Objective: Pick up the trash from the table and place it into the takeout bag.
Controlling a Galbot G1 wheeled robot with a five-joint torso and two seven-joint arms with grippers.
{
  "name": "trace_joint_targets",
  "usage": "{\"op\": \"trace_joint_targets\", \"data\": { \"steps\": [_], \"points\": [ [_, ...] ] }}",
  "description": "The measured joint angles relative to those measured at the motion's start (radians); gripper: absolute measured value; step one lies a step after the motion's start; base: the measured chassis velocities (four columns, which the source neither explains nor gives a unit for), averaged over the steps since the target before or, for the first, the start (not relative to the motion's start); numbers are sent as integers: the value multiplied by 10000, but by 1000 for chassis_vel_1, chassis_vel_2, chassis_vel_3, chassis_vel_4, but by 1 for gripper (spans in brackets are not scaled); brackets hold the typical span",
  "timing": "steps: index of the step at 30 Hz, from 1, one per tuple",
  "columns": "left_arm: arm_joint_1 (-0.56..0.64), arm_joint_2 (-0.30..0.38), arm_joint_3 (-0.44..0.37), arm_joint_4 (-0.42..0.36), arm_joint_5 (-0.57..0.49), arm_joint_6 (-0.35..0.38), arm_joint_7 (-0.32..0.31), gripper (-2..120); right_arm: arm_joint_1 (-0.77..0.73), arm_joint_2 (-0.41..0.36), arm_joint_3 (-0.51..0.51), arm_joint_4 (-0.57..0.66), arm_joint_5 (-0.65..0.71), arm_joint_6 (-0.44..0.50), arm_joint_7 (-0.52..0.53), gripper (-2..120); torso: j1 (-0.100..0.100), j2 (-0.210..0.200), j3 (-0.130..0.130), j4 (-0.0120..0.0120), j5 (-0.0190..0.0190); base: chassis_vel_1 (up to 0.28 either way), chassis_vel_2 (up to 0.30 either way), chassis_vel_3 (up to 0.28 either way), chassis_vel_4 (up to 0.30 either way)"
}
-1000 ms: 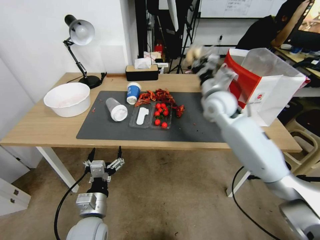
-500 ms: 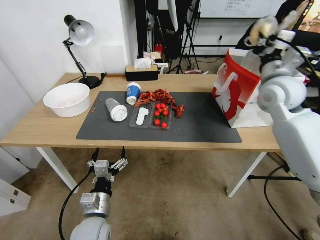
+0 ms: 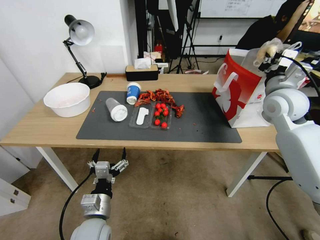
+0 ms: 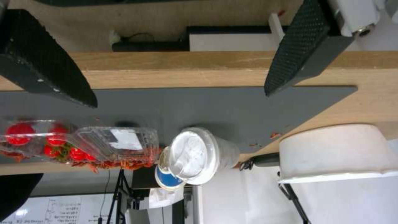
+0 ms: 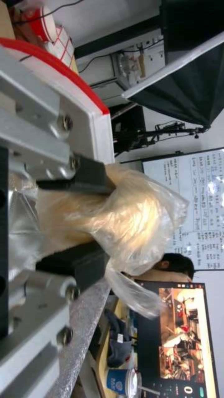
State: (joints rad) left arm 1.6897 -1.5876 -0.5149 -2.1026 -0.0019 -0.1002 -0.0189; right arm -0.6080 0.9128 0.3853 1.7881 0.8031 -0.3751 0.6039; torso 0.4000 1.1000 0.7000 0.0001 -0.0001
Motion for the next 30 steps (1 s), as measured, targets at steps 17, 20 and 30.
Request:
{"op": "trace_joint_targets", "data": {
  "steps": [17, 20, 30],
  "points": [
    [41, -27, 61, -41, 115, -29, 9, 100, -48, -190, 188, 53, 252, -123, 16, 93, 0, 0, 0, -2, 1, 0, 0, 0, 0],
    [43, -28, 62, -41, 121, -33, 10, 100, 53, -218, 290, 145, 753, 304, -250, 99, 1, 0, 0, 0, 0, 0, 0, 0, 0],
    [34, 16, 14, -36, 104, -48, 8, 100, -1936, -402, 721, 1532, 1544, 3368, -3934, 100, 1, 0, 0, -1, 1, 0, 0, 0, 0]
  ]
}}
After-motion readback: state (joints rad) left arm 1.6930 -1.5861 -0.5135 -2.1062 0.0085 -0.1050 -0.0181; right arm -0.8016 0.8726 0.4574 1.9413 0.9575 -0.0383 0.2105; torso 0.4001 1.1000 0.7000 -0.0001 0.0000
